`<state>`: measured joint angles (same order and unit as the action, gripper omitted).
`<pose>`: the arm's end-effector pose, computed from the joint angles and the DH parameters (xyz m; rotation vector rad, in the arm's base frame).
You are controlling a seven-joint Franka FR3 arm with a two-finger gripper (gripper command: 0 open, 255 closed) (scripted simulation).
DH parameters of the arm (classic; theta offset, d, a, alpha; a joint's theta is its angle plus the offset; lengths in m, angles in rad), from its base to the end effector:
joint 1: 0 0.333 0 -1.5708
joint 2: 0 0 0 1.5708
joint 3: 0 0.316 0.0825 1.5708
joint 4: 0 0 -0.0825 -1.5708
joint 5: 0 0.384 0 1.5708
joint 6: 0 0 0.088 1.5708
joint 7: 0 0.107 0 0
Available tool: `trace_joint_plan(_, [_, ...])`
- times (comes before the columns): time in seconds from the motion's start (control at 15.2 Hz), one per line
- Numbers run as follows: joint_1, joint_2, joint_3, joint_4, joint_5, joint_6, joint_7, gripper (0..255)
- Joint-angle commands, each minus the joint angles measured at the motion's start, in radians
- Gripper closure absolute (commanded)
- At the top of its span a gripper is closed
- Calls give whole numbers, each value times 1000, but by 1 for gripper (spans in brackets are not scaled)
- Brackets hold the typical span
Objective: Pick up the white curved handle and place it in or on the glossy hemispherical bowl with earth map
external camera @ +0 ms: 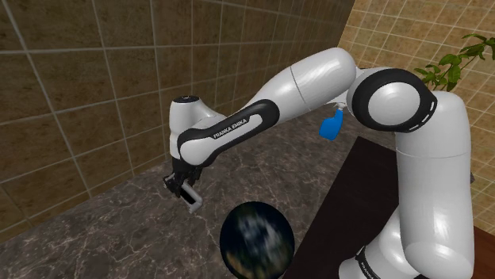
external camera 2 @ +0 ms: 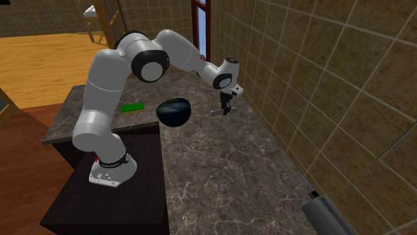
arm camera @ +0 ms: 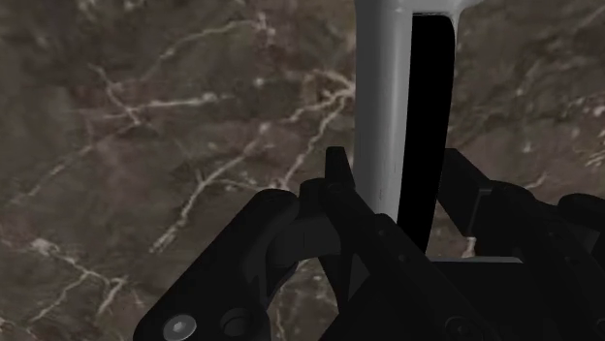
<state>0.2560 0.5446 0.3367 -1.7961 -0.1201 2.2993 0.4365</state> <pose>0.5525 0.3484 0.2592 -3.0578 -0.2948 0.0725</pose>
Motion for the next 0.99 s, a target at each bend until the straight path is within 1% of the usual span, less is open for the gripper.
trace_joint_plan(0.0, [0, 0, 0, 0, 0, 0, 0, 255])
trace_joint_plan(0.46, [0, 0, 0, 0, 0, 0, 0, 255])
trace_joint_plan(0.92, [-10, -56, 14, 15, 20, -70, -8, 255])
